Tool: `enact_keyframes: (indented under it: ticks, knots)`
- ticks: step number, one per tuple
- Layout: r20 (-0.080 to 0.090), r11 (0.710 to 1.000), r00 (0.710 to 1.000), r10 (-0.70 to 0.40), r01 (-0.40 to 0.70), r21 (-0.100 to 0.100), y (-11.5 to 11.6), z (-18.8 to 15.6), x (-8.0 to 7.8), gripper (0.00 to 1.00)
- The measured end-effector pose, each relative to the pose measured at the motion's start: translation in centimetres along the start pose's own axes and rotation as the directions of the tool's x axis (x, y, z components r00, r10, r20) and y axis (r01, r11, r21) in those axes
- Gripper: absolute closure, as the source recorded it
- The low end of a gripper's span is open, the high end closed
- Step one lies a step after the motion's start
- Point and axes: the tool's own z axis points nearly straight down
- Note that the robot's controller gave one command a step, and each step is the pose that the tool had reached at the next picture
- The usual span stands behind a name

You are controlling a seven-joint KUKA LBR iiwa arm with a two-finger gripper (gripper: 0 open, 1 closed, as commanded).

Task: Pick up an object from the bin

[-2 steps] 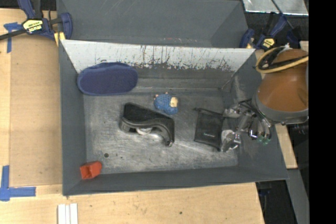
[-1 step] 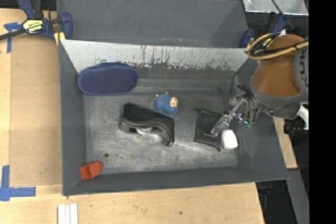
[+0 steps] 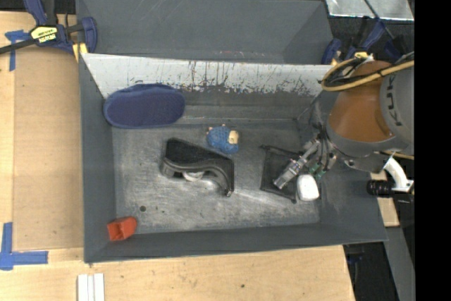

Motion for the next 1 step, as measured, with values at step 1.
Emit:
enact_keyframes:
  ticks: [1]
  knots:
    - [0.001, 1.000, 1.000, -0.004, 0.004, 0.001, 0.07, -0.15, -0.10, 0.00]
